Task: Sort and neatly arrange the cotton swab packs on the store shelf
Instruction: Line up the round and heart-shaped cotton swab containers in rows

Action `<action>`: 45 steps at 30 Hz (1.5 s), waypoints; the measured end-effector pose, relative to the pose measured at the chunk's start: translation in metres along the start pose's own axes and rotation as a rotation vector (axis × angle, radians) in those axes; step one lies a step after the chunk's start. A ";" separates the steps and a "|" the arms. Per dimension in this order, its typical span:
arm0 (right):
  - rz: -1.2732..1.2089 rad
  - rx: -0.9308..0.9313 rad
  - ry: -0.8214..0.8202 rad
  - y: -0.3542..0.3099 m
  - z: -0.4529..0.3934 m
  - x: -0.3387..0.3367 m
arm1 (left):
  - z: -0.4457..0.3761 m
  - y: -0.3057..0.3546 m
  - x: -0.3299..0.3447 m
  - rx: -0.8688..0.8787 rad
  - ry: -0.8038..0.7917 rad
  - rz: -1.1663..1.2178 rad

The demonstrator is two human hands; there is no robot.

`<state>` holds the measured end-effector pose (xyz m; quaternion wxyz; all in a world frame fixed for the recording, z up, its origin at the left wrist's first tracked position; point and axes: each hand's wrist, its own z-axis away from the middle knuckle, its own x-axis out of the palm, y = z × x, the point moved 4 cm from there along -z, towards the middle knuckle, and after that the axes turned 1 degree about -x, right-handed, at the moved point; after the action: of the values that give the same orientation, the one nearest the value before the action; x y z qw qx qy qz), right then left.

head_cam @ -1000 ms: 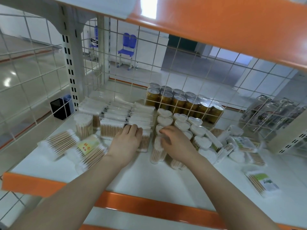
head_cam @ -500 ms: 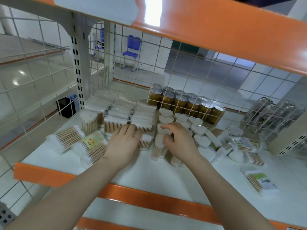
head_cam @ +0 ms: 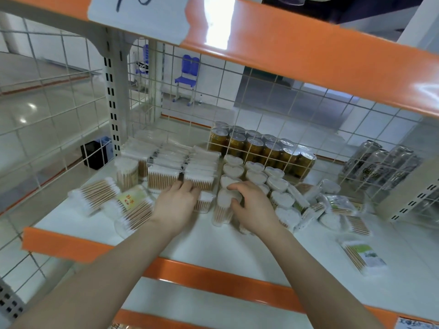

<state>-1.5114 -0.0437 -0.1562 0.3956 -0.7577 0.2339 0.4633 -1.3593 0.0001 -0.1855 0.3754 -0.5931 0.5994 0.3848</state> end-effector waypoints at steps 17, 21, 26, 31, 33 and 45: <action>0.081 0.019 -0.085 0.006 -0.024 0.013 | -0.014 -0.007 0.021 0.023 0.081 -0.034; 0.085 0.023 -0.095 0.006 -0.025 0.012 | -0.019 -0.006 0.026 0.026 0.078 -0.027; 0.079 0.016 -0.087 0.006 -0.024 0.011 | -0.021 -0.005 0.030 0.028 0.107 0.014; 0.050 0.016 -0.065 0.006 -0.023 0.010 | -0.019 -0.007 0.030 0.050 0.147 0.002; 0.028 0.022 -0.049 0.006 -0.023 0.008 | -0.018 -0.009 0.029 0.044 0.177 -0.003; 0.010 0.026 -0.013 0.006 -0.022 0.004 | -0.015 -0.012 0.021 0.057 0.168 0.006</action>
<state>-1.5029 -0.0651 -0.1570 0.4046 -0.7485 0.2409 0.4669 -1.3475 -0.0221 -0.1984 0.3393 -0.6105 0.6412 0.3179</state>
